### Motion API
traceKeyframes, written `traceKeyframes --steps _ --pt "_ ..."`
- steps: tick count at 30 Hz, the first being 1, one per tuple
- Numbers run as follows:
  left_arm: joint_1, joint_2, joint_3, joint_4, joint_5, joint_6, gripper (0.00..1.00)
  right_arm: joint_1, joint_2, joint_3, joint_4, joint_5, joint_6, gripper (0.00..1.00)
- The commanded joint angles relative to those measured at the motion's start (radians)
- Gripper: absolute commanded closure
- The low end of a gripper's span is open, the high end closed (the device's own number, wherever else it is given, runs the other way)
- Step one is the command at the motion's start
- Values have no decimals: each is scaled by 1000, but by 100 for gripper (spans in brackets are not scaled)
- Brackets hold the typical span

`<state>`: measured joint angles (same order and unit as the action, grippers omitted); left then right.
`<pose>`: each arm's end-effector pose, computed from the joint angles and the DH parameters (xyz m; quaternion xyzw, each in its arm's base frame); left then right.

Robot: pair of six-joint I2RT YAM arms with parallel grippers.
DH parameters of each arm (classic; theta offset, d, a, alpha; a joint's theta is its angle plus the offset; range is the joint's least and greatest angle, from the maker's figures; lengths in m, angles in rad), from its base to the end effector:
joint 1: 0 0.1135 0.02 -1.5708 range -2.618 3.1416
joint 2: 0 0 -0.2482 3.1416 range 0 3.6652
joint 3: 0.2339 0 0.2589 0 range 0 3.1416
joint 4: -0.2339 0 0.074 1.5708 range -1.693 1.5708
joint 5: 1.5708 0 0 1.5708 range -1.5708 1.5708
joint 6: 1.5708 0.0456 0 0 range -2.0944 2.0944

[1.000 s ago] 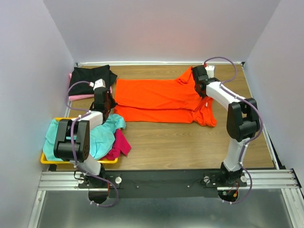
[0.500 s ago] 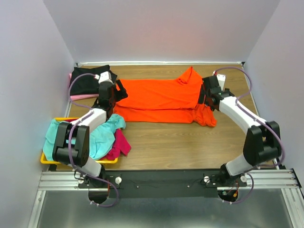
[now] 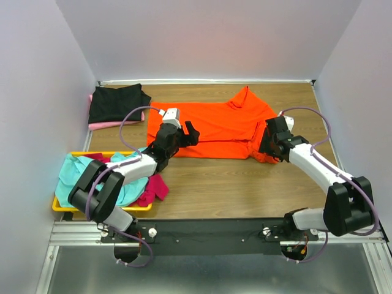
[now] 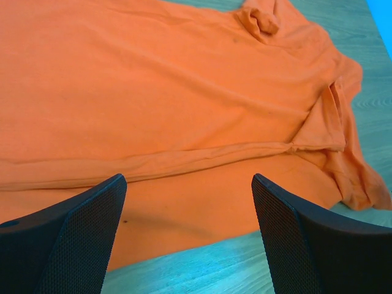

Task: Fold and stack the t-shirts
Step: Fold the tshirt

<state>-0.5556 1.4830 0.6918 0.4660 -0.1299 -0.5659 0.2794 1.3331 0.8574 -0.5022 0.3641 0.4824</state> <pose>0.2843 -0.1695 0.1857 -0.0420 0.8103 -0.2649 0.5210 0.2718 0.0611 0.1960 0.1479 0.9304 -0.0539 0.3311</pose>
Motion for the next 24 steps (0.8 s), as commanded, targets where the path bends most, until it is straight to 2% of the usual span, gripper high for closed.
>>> traceKeyframes --steps 1,2,10,19,24 --pt "-12 51 -6 91 38 -20 9 -13 23 -34 24 -21 27 32" --pt "-12 77 -6 101 39 -20 9 -16 26 -37 31 -16 25 36" --pt "-12 227 32 143 42 -25 9 -40 66 -41 60 -20 15 44" --pt "-10 250 25 146 9 -22 9 -60 123 -66 113 -82 1 47" --pt "-10 275 26 146 7 -20 9 -77 149 -81 131 -97 -11 53"
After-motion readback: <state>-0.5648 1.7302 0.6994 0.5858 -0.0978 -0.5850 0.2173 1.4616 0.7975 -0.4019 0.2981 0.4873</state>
